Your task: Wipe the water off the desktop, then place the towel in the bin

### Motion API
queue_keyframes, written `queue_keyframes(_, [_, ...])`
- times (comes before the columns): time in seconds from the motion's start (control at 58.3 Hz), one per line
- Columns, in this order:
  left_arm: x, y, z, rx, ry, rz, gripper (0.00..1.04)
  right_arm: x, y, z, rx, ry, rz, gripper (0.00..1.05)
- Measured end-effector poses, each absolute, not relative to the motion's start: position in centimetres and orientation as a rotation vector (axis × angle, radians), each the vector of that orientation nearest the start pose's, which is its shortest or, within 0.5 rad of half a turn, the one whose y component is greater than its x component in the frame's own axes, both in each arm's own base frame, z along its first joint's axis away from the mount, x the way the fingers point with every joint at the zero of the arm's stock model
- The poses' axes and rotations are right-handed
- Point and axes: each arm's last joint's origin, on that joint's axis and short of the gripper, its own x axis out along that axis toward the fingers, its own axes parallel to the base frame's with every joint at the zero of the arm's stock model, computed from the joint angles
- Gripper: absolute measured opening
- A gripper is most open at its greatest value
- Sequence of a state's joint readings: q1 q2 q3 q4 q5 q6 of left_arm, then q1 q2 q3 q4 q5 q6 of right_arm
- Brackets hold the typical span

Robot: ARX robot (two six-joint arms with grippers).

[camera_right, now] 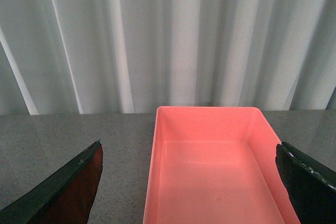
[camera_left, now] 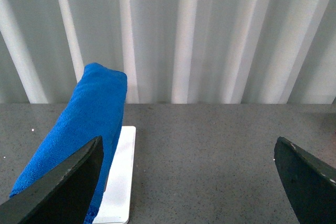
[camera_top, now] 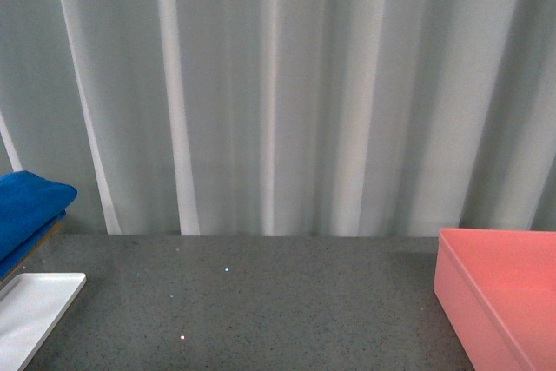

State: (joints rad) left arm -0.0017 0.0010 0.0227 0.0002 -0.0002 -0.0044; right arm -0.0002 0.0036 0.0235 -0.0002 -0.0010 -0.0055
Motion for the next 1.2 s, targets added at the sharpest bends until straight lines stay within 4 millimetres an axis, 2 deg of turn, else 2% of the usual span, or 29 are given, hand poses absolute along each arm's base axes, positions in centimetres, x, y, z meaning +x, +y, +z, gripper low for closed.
queue_keyframes(1.2, [9.63, -0.02, 17.12, -0.004, -0.022, -0.002, 0.98, 9.64, 0.00, 17.12, -0.006, -0.020, 0.001, 0.98])
